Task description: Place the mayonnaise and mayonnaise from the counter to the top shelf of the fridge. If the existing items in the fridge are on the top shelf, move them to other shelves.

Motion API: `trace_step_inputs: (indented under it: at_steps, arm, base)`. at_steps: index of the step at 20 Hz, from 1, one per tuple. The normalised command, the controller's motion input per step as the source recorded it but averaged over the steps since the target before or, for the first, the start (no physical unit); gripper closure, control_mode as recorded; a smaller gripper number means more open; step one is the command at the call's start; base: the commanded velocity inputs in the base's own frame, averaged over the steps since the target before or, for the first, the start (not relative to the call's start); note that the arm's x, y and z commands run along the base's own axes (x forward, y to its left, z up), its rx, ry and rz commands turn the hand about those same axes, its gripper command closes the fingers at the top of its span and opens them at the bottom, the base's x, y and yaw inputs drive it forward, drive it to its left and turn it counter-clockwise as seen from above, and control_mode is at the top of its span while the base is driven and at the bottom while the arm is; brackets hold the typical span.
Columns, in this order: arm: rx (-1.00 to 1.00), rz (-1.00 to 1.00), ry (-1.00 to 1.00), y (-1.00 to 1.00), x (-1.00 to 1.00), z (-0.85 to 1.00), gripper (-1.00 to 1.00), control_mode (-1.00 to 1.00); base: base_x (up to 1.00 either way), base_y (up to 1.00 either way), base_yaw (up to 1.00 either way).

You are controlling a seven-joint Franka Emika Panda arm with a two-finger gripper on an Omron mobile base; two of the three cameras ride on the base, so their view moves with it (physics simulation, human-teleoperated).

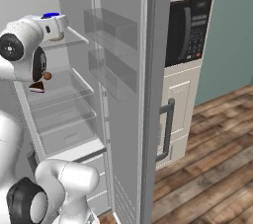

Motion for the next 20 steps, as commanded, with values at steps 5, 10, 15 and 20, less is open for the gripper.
trace_step_inputs:
  at_steps: [5,10,15,20]
  arm:
    - [-0.12,-0.14,0.07,-0.90,-1.00,0.01,-1.00,-1.00]
    - [-0.29,-0.05,0.28,-0.73,-1.00,-0.46,-1.00,-1.00]
    - [-0.26,0.00,0.49,-0.58,-1.00,-0.49,-1.00,-1.00]
    - [-0.10,-0.13,0.68,-0.05,-1.00,-0.70,-1.00,-1.00]
  base:
    - [0.00,0.00,0.00]
    - [0.00,0.00,0.00]
    - [0.00,0.00,0.00]
    - [0.00,0.00,0.00]
